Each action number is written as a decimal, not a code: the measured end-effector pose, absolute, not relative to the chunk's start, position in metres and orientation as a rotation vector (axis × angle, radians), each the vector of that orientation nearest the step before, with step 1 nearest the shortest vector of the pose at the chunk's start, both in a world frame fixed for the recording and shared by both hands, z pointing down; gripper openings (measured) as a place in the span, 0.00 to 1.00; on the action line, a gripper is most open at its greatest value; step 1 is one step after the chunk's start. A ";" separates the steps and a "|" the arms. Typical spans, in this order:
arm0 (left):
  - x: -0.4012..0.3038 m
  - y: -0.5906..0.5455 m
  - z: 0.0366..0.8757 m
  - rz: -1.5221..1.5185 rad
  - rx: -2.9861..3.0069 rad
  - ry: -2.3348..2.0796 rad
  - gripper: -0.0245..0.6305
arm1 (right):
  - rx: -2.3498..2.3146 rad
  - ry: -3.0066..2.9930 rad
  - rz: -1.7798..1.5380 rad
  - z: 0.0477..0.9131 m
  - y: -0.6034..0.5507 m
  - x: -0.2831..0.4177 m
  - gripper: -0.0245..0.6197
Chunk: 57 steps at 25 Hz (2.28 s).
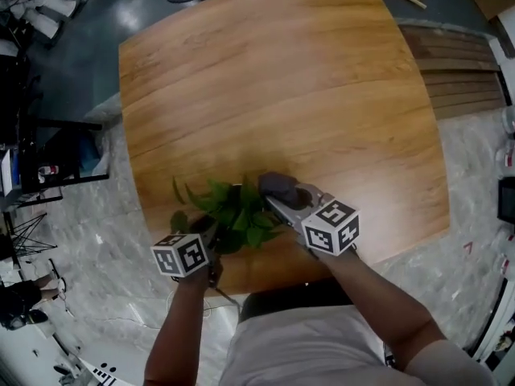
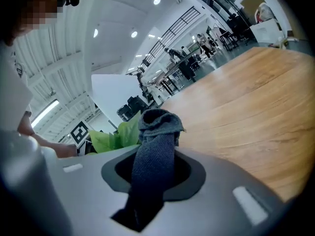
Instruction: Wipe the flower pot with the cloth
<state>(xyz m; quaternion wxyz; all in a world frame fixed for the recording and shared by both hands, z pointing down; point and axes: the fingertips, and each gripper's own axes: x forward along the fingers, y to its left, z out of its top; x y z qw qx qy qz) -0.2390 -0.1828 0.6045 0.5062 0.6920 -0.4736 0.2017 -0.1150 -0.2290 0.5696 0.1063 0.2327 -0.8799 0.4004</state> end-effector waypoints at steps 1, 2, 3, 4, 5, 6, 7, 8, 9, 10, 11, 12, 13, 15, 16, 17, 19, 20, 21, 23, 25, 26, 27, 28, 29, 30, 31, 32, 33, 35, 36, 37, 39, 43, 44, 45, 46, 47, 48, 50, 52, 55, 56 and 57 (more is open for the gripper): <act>-0.241 -0.184 0.606 0.489 1.672 -1.153 0.18 | 0.673 -2.596 1.189 0.571 -0.229 -0.117 0.19; -0.243 -0.185 0.608 0.488 1.672 -1.164 0.14 | 0.659 -2.601 1.200 0.572 -0.228 -0.119 0.19; -0.244 -0.185 0.609 0.477 1.666 -1.170 0.13 | 0.642 -2.606 1.214 0.572 -0.226 -0.121 0.19; -0.245 -0.185 0.610 0.460 1.658 -1.175 0.13 | 0.621 -2.614 1.230 0.572 -0.223 -0.123 0.19; -0.246 -0.185 0.611 0.451 1.653 -1.181 0.13 | 0.597 -2.625 1.249 0.570 -0.221 -0.125 0.19; -0.247 -0.184 0.612 0.452 1.654 -1.187 0.12 | 0.573 -2.640 1.273 0.567 -0.218 -0.127 0.19; -0.249 -0.183 0.613 0.457 1.656 -1.190 0.12 | 0.548 -2.656 1.303 0.563 -0.216 -0.131 0.19; -0.251 -0.181 0.614 0.457 1.656 -1.189 0.11 | 0.522 -2.675 1.340 0.559 -0.214 -0.134 0.19; -0.252 -0.178 0.617 0.450 1.651 -1.186 0.11 | 0.493 -2.695 1.378 0.554 -0.212 -0.139 0.19; -0.254 -0.175 0.620 0.439 1.644 -1.181 0.11 | 0.460 -2.716 1.408 0.550 -0.209 -0.144 0.19; -0.256 -0.171 0.623 0.427 1.635 -1.178 0.11 | 0.427 -2.734 1.426 0.548 -0.207 -0.149 0.19; -0.258 -0.168 0.627 0.420 1.628 -1.178 0.11 | 0.398 -2.748 1.431 0.549 -0.204 -0.154 0.19; -0.260 -0.165 0.632 0.420 1.622 -1.182 0.10 | 0.381 -2.753 1.429 0.554 -0.203 -0.158 0.19; -0.264 -0.159 0.640 0.417 1.614 -1.190 0.07 | 0.396 -2.730 1.424 0.574 -0.204 -0.160 0.19; -0.265 -0.155 0.643 0.405 1.608 -1.191 0.07 | 0.425 -2.708 1.426 0.586 -0.206 -0.158 0.19; -0.267 -0.153 0.646 0.390 1.602 -1.192 0.07 | 0.461 -2.682 1.428 0.599 -0.209 -0.156 0.19; -0.269 -0.151 0.648 0.372 1.605 -1.194 0.07 | 0.525 -2.627 1.427 0.617 -0.213 -0.150 0.19; -0.270 -0.151 0.648 0.375 1.615 -1.195 0.07 | 0.540 -2.607 1.429 0.620 -0.214 -0.149 0.19; -0.271 -0.151 0.648 0.387 1.628 -1.196 0.07 | 0.539 -2.600 1.433 0.618 -0.213 -0.151 0.19; -0.274 -0.150 0.646 0.425 1.662 -1.198 0.07 | 0.484 -2.623 1.427 0.599 -0.205 -0.164 0.19; -0.274 -0.150 0.644 0.474 1.707 -1.200 0.07 | 0.375 -2.676 1.435 0.569 -0.191 -0.182 0.19; -0.274 -0.150 0.642 0.504 1.733 -1.202 0.07 | 0.317 -2.702 1.442 0.554 -0.185 -0.190 0.19; -0.273 -0.150 0.641 0.538 1.758 -1.203 0.07 | 0.273 -2.720 1.443 0.544 -0.180 -0.195 0.19; -0.271 -0.151 0.640 0.570 1.783 -1.204 0.08 | 0.253 -2.727 1.439 0.540 -0.178 -0.196 0.19; -0.270 -0.152 0.639 0.597 1.807 -1.203 0.08 | 0.264 -2.721 1.437 0.544 -0.180 -0.194 0.19; -0.269 -0.154 0.638 0.617 1.831 -1.202 0.08 | 0.301 -2.704 1.444 0.555 -0.185 -0.190 0.19; -0.269 -0.155 0.636 0.638 1.857 -1.201 0.08 | 0.354 -2.677 1.453 0.569 -0.191 -0.184 0.19; -0.268 -0.155 0.635 0.659 1.884 -1.201 0.08 | 0.409 -2.645 1.456 0.585 -0.196 -0.177 0.19; -0.268 -0.156 0.634 0.683 1.911 -1.202 0.08 | 0.458 -2.610 1.451 0.601 -0.201 -0.170 0.19; -0.265 -0.158 0.630 0.735 1.963 -1.206 0.08 | 0.524 -2.549 1.441 0.622 -0.208 -0.160 0.19; -0.264 -0.159 0.628 0.761 1.988 -1.208 0.08 | 0.533 -2.535 1.438 0.624 -0.209 -0.159 0.19; -0.263 -0.158 0.628 0.786 2.011 -1.209 0.08 | 0.523 -2.536 1.438 0.620 -0.208 -0.161 0.19; -0.261 -0.156 0.627 0.829 2.055 -1.205 0.08 | 0.446 -2.575 1.452 0.596 -0.200 -0.174 0.19; -0.254 -0.154 0.622 0.926 2.151 -1.198 0.08 | 0.275 -2.634 1.562 0.551 -0.182 -0.202 0.19; -0.252 -0.153 0.621 0.945 2.176 -1.201 0.08 | 0.275 -2.630 1.583 0.554 -0.181 -0.202 0.19; -0.250 -0.152 0.619 0.961 2.204 -1.204 0.08 | 0.298 -2.616 1.596 0.562 -0.183 -0.199 0.19; -0.247 -0.152 0.617 0.974 2.231 -1.208 0.08 | 0.339 -2.594 1.600 0.575 -0.187 -0.194 0.19; -0.245 -0.152 0.615 0.981 2.254 -1.212 0.08 | 0.393 -2.566 1.593 0.592 -0.193 -0.187 0.18; -0.244 -0.153 0.615 0.980 2.269 -1.217 0.08 | 0.448 -2.533 1.580 0.609 -0.199 -0.180 0.18; -0.243 -0.152 0.616 0.945 2.263 -1.229 0.08 | 0.525 -2.478 1.551 0.634 -0.205 -0.168 0.18; -0.244 -0.149 0.620 0.901 2.230 -1.233 0.08 | 0.536 -2.471 1.544 0.634 -0.203 -0.165 0.18; -0.248 -0.144 0.623 0.875 2.165 -1.236 0.08 | 0.446 -2.539 1.545 0.593 -0.189 -0.180 0.18; -0.249 -0.144 0.624 0.873 2.145 -1.239 0.08 | 0.402 -2.568 1.538 0.575 -0.183 -0.186 0.18; -0.250 -0.145 0.625 0.867 2.128 -1.241 0.08 | 0.366 -2.593 1.527 0.561 -0.177 -0.191 0.18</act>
